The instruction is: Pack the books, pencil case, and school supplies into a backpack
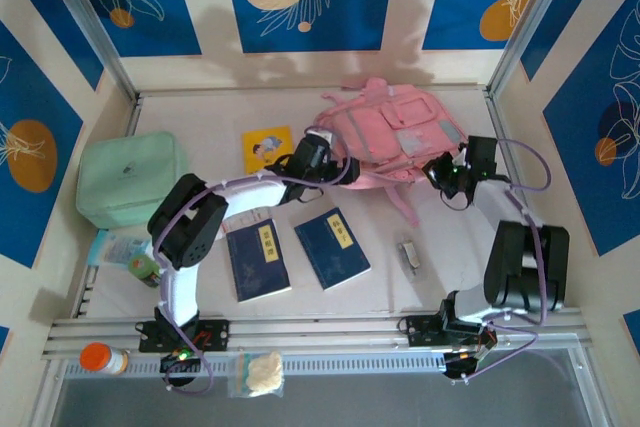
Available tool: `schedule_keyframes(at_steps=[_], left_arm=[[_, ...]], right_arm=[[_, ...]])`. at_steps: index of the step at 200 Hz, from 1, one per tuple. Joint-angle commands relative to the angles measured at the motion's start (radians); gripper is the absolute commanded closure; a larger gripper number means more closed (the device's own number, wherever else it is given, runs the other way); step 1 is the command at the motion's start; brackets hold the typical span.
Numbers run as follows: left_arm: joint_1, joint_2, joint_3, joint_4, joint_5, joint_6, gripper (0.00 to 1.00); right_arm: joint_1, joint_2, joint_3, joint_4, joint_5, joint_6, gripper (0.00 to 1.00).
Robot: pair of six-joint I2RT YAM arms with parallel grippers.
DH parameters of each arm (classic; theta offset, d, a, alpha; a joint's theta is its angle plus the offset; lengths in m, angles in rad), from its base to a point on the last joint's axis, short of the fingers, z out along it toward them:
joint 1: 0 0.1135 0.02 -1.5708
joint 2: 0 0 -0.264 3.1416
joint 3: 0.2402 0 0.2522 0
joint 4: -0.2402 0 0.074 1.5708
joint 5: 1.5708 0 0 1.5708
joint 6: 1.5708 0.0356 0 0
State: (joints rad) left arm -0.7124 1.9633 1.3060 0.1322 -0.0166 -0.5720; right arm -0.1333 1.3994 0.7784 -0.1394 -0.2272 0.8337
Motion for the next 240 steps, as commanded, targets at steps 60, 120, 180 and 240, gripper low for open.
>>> schedule_keyframes(at_steps=[60, 120, 180, 240], left_arm=[[0.069, -0.199, -0.035, -0.120, -0.003, 0.141, 0.01], [-0.116, -0.403, -0.225, -0.148, 0.007, 0.034, 0.06], [-0.332, -0.255, -0.113, -0.148, -0.027, 0.005, 0.30], [-0.381, -0.084, -0.047, -0.026, -0.094, 0.088, 0.38]], right_arm=[[0.220, -0.220, -0.114, 0.039, 0.132, 0.321, 1.00], [0.226, -0.265, -0.131, -0.015, 0.200, 0.375, 1.00], [0.231, -0.241, -0.106, -0.027, 0.166, 0.389, 1.00], [0.240, -0.249, -0.087, -0.052, 0.139, 0.410, 1.00]])
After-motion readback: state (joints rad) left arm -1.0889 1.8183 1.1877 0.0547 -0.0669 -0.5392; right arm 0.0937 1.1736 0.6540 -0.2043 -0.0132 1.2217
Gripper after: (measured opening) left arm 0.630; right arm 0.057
